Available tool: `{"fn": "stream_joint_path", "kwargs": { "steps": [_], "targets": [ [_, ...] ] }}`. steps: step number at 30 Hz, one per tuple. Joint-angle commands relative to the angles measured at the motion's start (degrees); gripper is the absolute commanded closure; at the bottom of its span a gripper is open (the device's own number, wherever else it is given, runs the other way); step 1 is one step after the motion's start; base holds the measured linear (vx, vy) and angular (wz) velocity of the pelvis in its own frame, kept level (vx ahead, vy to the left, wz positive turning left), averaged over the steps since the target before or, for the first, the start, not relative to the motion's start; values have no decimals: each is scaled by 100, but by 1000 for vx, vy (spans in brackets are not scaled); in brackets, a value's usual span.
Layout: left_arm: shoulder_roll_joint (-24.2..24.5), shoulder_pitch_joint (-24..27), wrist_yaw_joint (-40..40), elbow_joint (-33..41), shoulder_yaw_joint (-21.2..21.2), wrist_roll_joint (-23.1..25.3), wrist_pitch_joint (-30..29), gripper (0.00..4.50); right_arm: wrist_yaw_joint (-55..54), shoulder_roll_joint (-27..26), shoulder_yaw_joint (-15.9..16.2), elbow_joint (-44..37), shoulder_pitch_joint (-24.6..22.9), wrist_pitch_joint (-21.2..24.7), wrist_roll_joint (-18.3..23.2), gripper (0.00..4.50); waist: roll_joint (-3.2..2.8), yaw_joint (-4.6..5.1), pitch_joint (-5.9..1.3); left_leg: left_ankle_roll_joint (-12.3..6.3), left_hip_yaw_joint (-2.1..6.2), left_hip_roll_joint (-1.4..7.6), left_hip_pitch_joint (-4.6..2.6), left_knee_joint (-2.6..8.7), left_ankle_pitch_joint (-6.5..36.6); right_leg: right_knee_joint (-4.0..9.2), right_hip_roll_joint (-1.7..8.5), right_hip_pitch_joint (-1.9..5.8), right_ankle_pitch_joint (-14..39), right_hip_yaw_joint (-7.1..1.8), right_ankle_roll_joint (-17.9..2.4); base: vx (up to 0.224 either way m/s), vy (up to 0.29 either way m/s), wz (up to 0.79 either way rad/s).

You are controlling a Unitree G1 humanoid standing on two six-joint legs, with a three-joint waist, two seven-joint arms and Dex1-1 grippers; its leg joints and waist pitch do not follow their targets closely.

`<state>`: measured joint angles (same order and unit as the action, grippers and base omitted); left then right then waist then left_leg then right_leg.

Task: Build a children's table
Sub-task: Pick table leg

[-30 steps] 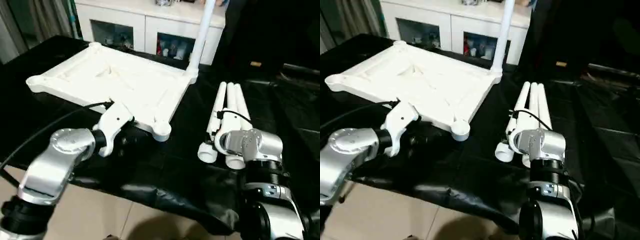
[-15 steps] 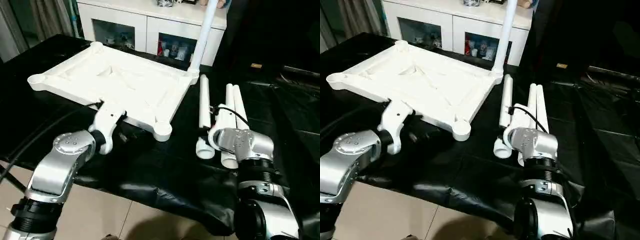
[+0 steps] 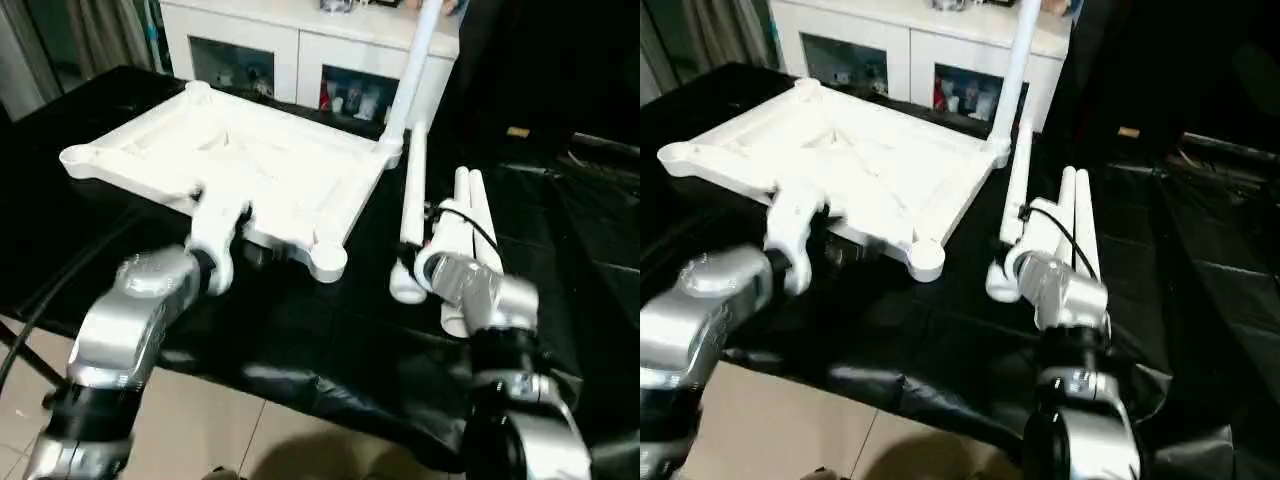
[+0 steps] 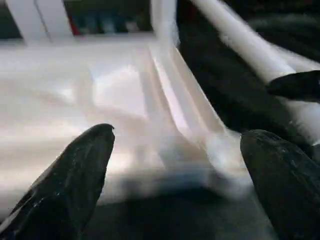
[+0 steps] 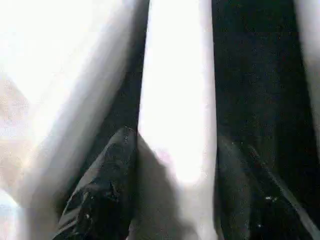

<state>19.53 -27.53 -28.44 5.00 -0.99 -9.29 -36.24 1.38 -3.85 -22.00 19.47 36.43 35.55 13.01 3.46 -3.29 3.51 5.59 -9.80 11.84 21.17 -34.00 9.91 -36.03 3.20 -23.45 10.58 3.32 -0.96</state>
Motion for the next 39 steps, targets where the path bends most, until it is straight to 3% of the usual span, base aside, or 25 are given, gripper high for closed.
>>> {"fn": "stream_joint_path", "kwargs": {
  "steps": [1,3,4,6,9,13,14,16,19,20,28,29,30,32,34,36,39],
  "targets": [
    [-237,-407,73,-49,203,-246,-157,0,390,12,-126,-783,124,-305,445,262,-102,-19,-437,175,-11,73,-109,358,763,371,343,313,595,-267,-629,0,0,0],
    [-600,-836,25,-183,562,-833,-513,0,826,24,-197,-1171,62,-242,801,262,-90,-31,-420,153,-19,63,-103,359,831,386,341,310,668,-266,-688,0,0,0],
    [-600,-836,25,-183,562,-833,-513,0,826,24,-197,-1171,62,-242,801,262,-81,-23,-417,148,-18,56,-89,357,837,382,341,325,681,-266,-703,0,0,0],
    [-957,-1246,-13,-368,979,-1524,-601,0,1473,75,-188,-1529,-98,-186,1236,262,-93,-29,-421,115,-20,46,-78,351,860,398,346,335,742,-265,-741,0,0,0],
    [-1198,-1670,-136,-625,1198,-2078,-978,0,2530,219,105,-2091,-414,37,1801,262,-45,-62,-438,-75,-17,40,-33,341,697,408,342,381,534,-249,-858,0,0,0],
    [-1393,-2032,-166,-738,1216,-2379,-1278,0,3184,380,550,-2363,-653,273,2224,262,-59,-80,-418,-106,-4,49,-40,342,787,444,368,376,854,-241,-877,0,0,0],
    [-1452,-2093,-172,-739,1257,-2436,-1370,0,3298,404,644,-2418,-691,296,2261,262,-56,-102,-419,-109,-8,61,-64,337,842,470,376,366,991,-241,-874,0,0,0],
    [-1499,-2149,-182,-764,1273,-2442,-1428,0,3404,430,747,-2486,-732,334,2300,262,-51,-106,-407,-93,-3,63,-47,344,842,487,381,363,1136,-239,-853,0,0,0],
    [-1536,-2235,-127,-921,1203,-2405,-1419,0,3642,489,927,-2663,-832,468,2436,262,-27,-113,-398,-85,5,63,-38,350,874,518,380,359,1393,-234,-723,0,0,0],
    [-1535,-2268,-84,-991,1186,-2491,-1433,0,3742,522,961,-2710,-875,532,2515,262,-50,-150,-397,-66,7,72,-57,353,898,525,378,341,1447,-238,-670,0,0,0],
    [-1672,-2349,10,-1033,1362,-2824,-1651,0,3825,736,1262,-2757,-1016,464,2396,262,-79,-218,-414,16,12,78,-55,358,851,495,387,353,1143,-229,-775,0,0,0],
    [-1680,-2352,31,-1034,1374,-2812,-1657,27,3798,746,1274,-2753,-1016,440,2384,262,-66,-212,-409,15,13,75,-46,359,866,507,388,357,1207,-228,-742,0,0,0],
    [-1697,-2374,239,-1069,1429,-2751,-1688,34,3626,775,1381,-2710,-983,239,2099,262,-112,-216,-415,41,18,76,-42,358,851,500,394,357,1215,-229,-725,0,0,0],
    [-1726,-2418,498,-1150,1500,-2674,-1646,34,3460,765,1452,-2673,-925,128,1905,262,-96,-195,-411,77,22,74,-45,362,879,516,382,354,1221,-223,-694,0,0,0],
    [-1758,-2454,683,-1218,1569,-2647,-1603,68,3351,737,1477,-2651,-879,94,1839,262,-88,-186,-412,81,21,65,-45,360,890,519,374,361,1217,-224,-672,0,0,0],
    [-1824,-2488,1130,-1304,1632,-2458,-1480,77,3166,718,1703,-2571,-766,-96,1514,262,-46,-178,-410,82,22,60,-31,359,875,523,370,365,1278,-219,-612,0,0,0],
    [-1926,-2498,1336,-1309,1750,-2528,-1490,106,3127,771,1929,-2487,-753,-222,1280,262,-60,-180,-412,75,27,74,-35,355,837,509,382,360,1228,-225,-619,0,0,0]
  ]
}}
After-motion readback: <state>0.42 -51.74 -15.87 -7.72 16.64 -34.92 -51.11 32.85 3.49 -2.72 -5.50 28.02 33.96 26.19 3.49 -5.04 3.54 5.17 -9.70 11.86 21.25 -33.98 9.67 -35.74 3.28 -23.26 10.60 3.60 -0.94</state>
